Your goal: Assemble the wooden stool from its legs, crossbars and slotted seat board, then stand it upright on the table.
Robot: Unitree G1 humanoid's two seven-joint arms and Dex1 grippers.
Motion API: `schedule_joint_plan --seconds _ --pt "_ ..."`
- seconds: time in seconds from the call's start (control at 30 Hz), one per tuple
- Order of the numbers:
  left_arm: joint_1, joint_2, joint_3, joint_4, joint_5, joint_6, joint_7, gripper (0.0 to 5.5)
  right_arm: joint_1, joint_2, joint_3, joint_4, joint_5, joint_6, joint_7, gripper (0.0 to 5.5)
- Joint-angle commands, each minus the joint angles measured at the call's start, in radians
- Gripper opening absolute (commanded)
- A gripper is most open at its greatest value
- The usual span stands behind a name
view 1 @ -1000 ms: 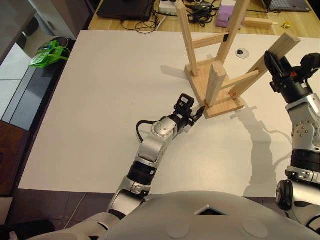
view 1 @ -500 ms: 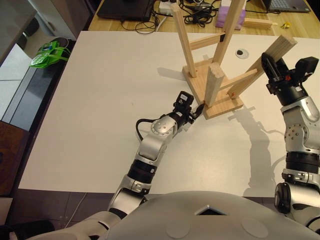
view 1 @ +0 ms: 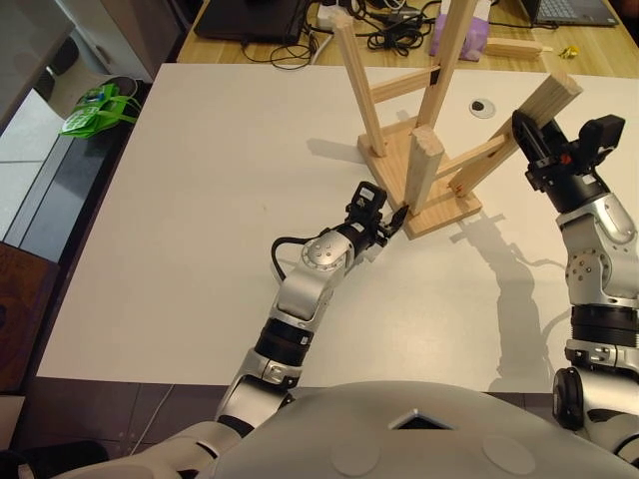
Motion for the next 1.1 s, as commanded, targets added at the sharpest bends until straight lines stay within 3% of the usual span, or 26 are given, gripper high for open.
schedule_joint_plan --seconds 0.03,0.23,0.47,0.5,0.9,1.1 --pt "-0.009 -0.005 0.004 0.001 0.008 -0.002 0.003 2.97 0.052 -0.007 -0.004 0.127 -0.004 0.176 -0.019 1.03" --pt "-0.009 -0.006 0.012 0.000 0.008 -0.002 0.012 2.97 0.028 -0.001 0.055 0.115 -0.056 0.140 -0.009 1.02" --pt "-0.003 -0.001 0.013 -0.001 0.009 -0.003 0.009 2.97 0.008 0.015 0.027 0.116 -0.059 0.095 -0.035 1.02" --pt "-0.003 -0.001 0.014 0.002 0.010 -0.005 0.008 2.97 0.006 0.018 0.023 0.120 -0.057 0.092 -0.036 1.39" --pt "-0.007 0.000 0.008 0.023 0.012 -0.021 -0.005 2.97 -0.001 0.054 -0.047 0.123 -0.031 0.063 -0.036 3.34" --pt "0.001 0.000 0.000 0.022 0.013 -0.024 -0.006 2.97 -0.029 0.032 -0.079 0.120 -0.039 -0.002 0.020 3.40"
